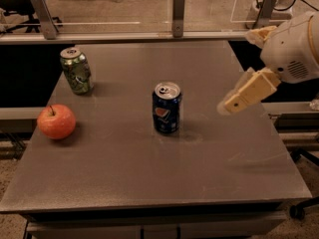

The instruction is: Knock pepsi can over

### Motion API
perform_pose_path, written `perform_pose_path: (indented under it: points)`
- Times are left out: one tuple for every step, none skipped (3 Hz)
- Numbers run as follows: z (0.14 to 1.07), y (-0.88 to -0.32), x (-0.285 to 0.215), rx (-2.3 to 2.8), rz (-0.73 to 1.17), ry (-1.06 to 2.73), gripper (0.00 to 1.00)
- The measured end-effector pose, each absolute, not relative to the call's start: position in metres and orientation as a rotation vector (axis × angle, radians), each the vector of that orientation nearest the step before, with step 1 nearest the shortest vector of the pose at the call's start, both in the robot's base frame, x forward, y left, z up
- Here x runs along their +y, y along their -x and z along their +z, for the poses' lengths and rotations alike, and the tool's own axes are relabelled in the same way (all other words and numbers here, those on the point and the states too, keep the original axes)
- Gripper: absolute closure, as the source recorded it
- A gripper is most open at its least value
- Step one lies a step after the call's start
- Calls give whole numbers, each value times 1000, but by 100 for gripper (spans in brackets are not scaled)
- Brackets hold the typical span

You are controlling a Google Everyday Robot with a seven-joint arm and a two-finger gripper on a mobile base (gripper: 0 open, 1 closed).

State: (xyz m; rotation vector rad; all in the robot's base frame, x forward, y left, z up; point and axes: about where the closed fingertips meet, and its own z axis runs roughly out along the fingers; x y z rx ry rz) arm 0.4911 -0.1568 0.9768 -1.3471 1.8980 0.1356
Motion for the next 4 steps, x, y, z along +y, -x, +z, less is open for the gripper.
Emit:
perform_pose_path:
  points:
    - [967,-513,-119,1715,250,1272,0]
    - [962,-523,-81,1549,385,1194,0]
    - [964,-523,-40,1377,579,1156,0]
    - [963,-523,-28,1341,619,1153,0]
